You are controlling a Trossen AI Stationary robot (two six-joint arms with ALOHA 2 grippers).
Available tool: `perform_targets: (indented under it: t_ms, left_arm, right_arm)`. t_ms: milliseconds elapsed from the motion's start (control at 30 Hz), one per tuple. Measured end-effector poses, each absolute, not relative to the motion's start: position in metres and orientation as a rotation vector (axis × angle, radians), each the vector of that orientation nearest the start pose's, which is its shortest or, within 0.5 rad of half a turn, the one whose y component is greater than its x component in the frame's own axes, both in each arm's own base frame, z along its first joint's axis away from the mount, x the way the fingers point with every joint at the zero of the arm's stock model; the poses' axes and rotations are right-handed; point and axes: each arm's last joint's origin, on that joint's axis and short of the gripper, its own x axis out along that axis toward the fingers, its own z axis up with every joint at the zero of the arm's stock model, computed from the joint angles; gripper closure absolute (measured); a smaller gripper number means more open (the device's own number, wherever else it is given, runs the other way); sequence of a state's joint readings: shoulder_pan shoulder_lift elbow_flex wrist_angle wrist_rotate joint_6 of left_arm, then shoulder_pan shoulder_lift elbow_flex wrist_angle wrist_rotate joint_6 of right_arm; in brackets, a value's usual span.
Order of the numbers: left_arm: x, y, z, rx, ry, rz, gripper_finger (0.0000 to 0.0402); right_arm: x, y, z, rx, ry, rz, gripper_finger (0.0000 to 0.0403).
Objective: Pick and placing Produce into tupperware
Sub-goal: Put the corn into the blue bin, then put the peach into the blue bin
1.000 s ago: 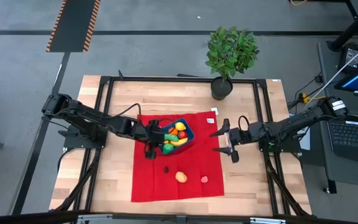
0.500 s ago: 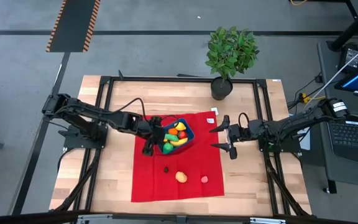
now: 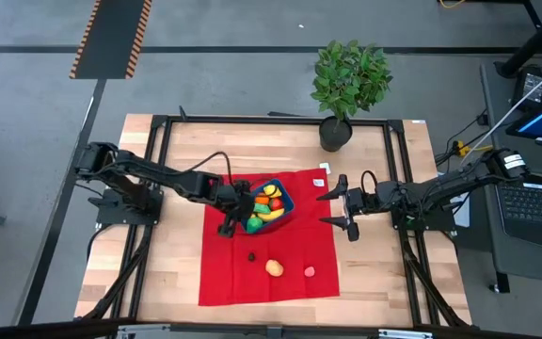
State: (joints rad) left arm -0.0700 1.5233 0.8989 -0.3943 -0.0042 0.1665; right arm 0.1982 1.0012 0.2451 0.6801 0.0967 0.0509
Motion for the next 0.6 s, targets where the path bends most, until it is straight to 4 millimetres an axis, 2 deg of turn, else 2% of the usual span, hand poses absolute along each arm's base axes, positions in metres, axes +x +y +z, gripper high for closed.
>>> perform_targets:
  t_ms: [167, 600]
  left_arm:
    - [0.2926, -0.0204, 0.1865, 0.19, 1.024, -0.145, 0.0392]
    - [0.2987, -0.0193, 0.1906, 0.187, 0.954, -0.04, 0.0287]
  right_arm:
    - [0.1901, 0.0353, 0.194, 0.04, 0.079, 0.099, 0.0114]
    - [0.1901, 0.0353, 0.1936, 0.039, 0.082, 0.099, 0.0114]
